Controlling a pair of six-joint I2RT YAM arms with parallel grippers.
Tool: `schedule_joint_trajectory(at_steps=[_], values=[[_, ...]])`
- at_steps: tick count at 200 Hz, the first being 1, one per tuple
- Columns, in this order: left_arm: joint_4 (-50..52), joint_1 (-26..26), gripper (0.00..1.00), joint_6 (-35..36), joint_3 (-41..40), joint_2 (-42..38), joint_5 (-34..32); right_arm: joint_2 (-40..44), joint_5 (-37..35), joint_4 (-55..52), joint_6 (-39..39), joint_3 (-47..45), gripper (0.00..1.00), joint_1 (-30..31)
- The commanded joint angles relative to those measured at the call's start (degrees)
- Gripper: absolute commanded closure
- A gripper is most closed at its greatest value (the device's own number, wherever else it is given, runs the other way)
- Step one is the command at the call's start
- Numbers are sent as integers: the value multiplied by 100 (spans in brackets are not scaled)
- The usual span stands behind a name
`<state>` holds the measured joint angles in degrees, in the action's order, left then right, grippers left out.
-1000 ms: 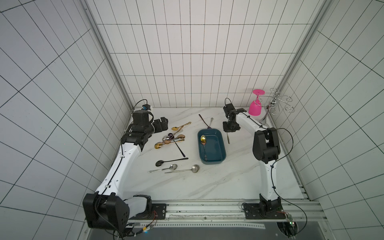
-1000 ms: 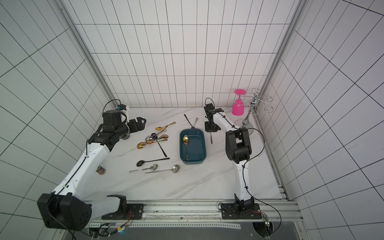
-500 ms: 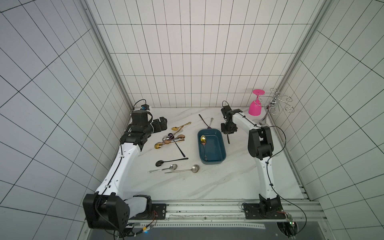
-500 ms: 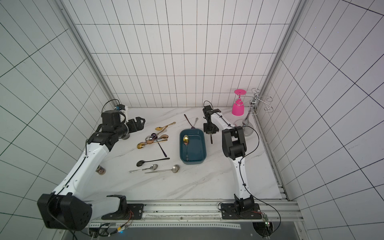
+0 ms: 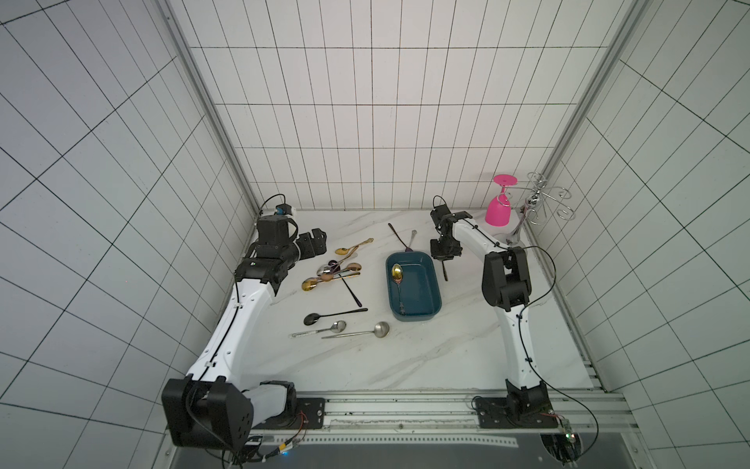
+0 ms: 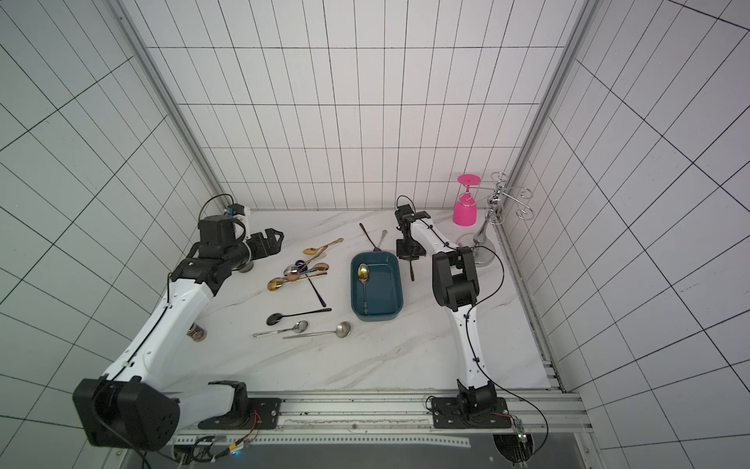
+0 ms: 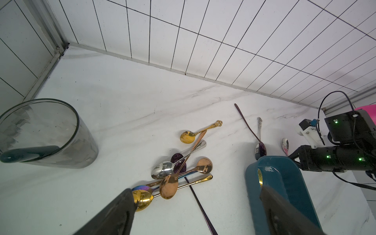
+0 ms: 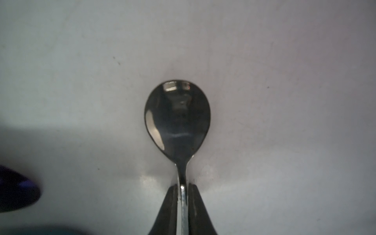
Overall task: Put the spoon into the storage box
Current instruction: Pick up the spoon from the center of the board.
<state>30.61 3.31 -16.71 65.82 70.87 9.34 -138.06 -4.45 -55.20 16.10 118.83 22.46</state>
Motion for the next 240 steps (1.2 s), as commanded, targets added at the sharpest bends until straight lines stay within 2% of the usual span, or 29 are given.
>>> schedule_joint_trajectory(at_steps=[1,43,99,157,199,240], values=[[-106,-17,3,-10,-26,-78,59,-235,-162,-219,31,89,90,-71],[-107,-23,3,-9,-26,-90,52,-28,-175,-219,17,-40,98,-57],[-116,-24,3,-9,-39,-100,59,639,-197,-233,17,-508,98,-49],[-123,-23,2,-41,-48,-99,89,1664,-175,-161,125,-1450,99,54],[-131,-16,2,-34,-43,-82,102,2488,-148,-232,420,-1914,99,415],[-126,-32,3,-36,-45,-108,103,2794,-92,-282,892,-1802,100,1018]])
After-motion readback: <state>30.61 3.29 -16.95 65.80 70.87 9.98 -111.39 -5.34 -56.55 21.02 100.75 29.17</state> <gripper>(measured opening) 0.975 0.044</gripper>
